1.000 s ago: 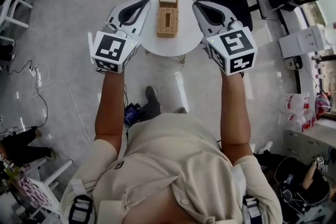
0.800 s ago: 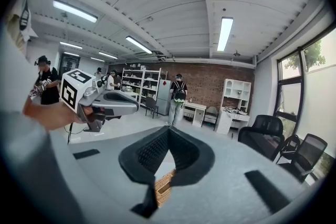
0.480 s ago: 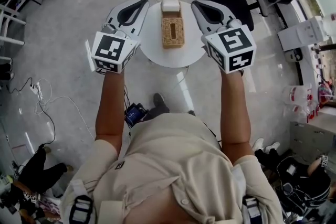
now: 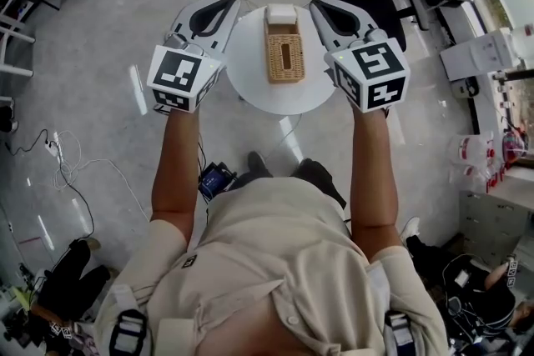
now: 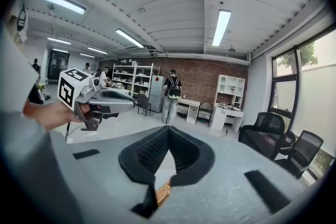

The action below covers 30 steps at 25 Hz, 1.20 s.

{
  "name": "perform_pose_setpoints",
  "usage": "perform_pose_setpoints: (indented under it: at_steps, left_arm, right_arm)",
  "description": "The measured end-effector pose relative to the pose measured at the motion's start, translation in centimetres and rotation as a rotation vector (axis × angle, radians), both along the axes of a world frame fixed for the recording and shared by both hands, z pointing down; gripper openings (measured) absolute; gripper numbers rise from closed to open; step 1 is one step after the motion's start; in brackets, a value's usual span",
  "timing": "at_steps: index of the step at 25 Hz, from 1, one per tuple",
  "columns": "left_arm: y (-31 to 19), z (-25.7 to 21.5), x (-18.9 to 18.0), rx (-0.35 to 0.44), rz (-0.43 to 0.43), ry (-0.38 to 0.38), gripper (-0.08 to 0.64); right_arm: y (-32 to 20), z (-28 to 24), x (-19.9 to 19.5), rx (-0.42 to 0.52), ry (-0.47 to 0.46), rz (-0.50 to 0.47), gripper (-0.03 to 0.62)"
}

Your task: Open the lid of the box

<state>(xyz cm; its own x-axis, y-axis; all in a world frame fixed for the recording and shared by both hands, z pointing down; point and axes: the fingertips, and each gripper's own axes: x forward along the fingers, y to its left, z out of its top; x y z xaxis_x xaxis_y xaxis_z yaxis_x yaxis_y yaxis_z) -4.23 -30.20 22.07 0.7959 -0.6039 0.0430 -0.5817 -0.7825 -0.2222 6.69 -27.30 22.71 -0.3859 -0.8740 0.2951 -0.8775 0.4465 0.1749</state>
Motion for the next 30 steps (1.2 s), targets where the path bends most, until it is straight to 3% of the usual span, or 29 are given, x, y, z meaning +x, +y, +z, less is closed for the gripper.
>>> perform_pose_setpoints:
  at_steps: [16,30]
  left_arm:
    - [-4.6,2.7,1.6,-0.035,-0.093,-0.025,0.009]
    - [-9.1,10.1,3.3,-0.147,-0.132,-0.051,0.009]
  right_arm:
    - [-5.8,3.6,2.9,-0.051,-0.024,-0.076,-0.008]
    - [-10.6,10.9,5.1,-0.176,-0.042,-0.105,-0.008]
